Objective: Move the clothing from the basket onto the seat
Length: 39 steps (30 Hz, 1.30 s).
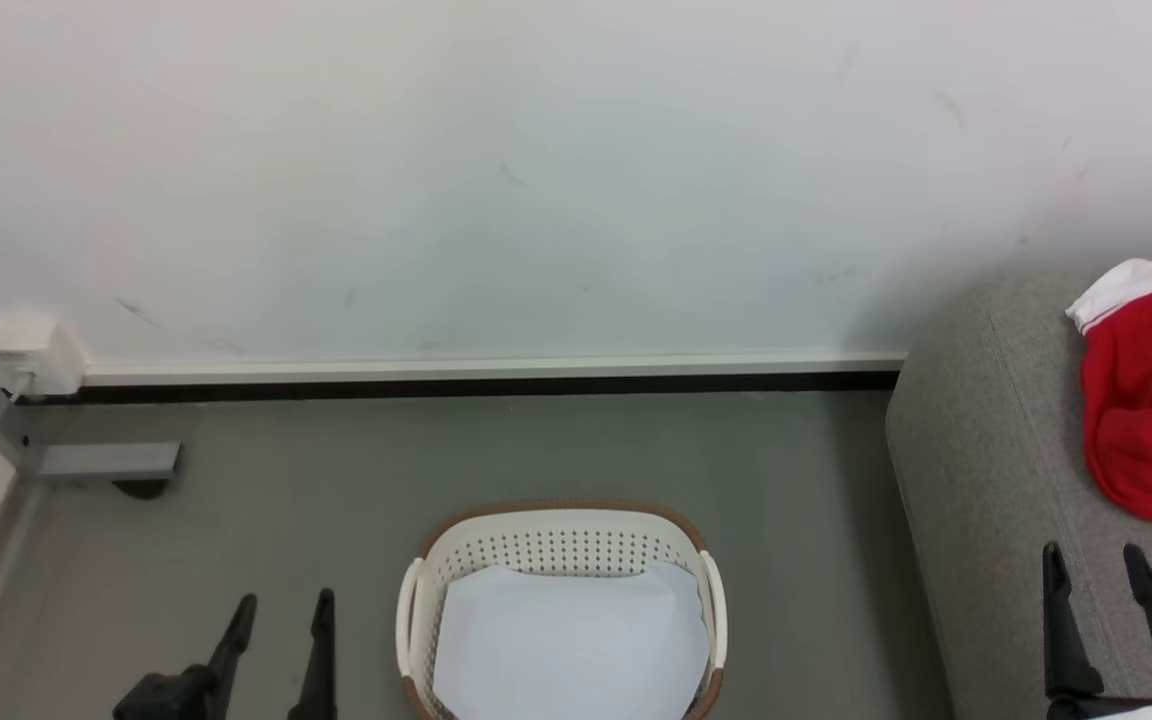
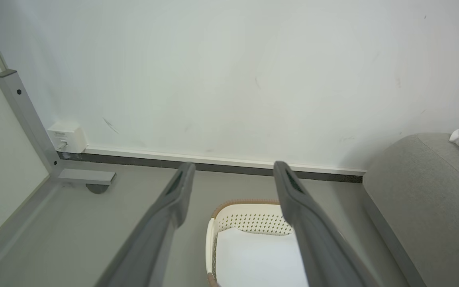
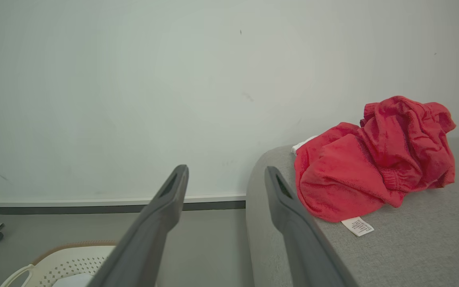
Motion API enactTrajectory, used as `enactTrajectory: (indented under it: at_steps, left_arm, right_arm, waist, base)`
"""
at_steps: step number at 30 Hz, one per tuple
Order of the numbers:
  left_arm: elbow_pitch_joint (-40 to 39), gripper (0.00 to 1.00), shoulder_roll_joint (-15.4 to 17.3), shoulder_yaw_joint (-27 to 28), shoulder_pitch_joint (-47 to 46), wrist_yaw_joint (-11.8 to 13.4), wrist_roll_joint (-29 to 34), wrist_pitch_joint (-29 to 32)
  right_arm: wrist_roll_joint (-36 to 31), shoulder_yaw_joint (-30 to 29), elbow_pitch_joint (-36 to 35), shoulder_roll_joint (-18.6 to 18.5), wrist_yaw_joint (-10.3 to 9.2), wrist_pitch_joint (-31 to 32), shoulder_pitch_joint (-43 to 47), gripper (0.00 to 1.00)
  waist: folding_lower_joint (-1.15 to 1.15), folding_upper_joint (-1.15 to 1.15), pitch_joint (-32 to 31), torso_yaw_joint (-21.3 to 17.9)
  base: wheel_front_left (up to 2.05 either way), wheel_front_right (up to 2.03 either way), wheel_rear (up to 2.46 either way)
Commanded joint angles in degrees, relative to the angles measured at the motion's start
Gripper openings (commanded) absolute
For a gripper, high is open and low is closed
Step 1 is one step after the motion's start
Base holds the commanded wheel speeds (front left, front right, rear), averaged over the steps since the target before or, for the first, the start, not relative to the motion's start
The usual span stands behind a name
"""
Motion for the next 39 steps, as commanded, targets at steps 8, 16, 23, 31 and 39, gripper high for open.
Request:
enactTrajectory:
  at_steps: [8, 16, 23, 31, 39]
  left_arm:
    - [1.08, 1.00, -3.57, 4.20, 3.81, -2.67, 4.36, -0.02]
    - [1.41, 1.00, -5.69, 7.16, 4.02, -5.44, 7.75, -0.02]
    - [3.27, 0.00, -6.84, 7.29, 4.29, -6.11, 8.17, 0.16]
    - [3.48, 0.00, -7.37, 8.91, 2.96, -7.11, -0.38, 2.70]
    - [3.37, 0.00, -7.84, 10.11, 1.95, -8.03, -8.22, 4.77]
  right_arm:
    - [-2.52, 1.48, 2.63, 1.66, -0.15, -0.93, 5.42, 1.00]
    - [-0.98, 2.98, 3.43, 1.99, -0.15, -1.06, 6.92, 1.00]
    - [-0.88, 3.54, 5.36, 2.20, 0.00, -0.34, 6.76, 0.00]
    - [8.07, 2.89, 4.87, 2.15, -0.01, 2.16, 5.44, 0.00]
    - [16.29, 2.60, 4.10, 2.10, -0.02, 4.15, 4.47, 0.00]
  waist:
    - [0.02, 0.00, -4.36, 2.13]
    - [0.02, 0.00, -4.91, 1.81]
    - [0.02, 0.00, -4.87, 1.70]
    - [0.02, 0.00, -4.67, 1.76]
    - [0.02, 0.00, -4.46, 1.82]
  base:
    - [0.00, 0.00, 0.00]
    - [0.00, 0.00, 0.00]
    - [0.00, 0.00, 0.00]
    - [0.00, 0.00, 0.00]
    - [0.00, 0.00, 0.00]
